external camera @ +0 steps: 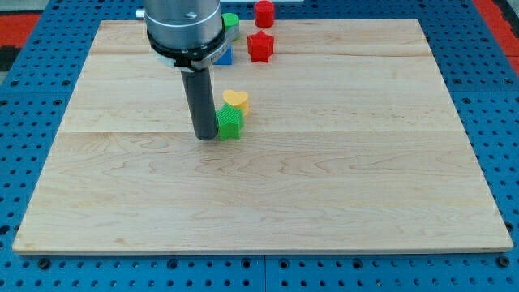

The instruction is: Point at the yellow hexagon

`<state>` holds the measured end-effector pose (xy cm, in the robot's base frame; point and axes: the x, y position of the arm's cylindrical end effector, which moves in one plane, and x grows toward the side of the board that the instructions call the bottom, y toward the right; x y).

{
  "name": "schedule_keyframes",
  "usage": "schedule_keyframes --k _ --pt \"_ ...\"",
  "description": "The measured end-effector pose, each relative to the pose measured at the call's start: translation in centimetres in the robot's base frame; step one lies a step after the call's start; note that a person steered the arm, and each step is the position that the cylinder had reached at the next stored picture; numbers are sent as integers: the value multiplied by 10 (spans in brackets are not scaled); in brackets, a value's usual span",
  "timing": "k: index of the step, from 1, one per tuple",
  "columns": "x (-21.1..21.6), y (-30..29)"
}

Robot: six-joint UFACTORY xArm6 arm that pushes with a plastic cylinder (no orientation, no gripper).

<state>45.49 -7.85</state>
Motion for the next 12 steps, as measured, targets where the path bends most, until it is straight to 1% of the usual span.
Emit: schedule_keyframes --k 1,2,3,4,5,6,7,9,10,11,12 --pt "8 -8" --pt "7 -55" --pt "-24 -110" --pt "-74 -170" --pt "-136 -192" --pt "-216 -182" --pt "-264 -172" --pt "-264 -155" --pt "-262 -46" --pt "-263 -23" --pt "-263 -22"
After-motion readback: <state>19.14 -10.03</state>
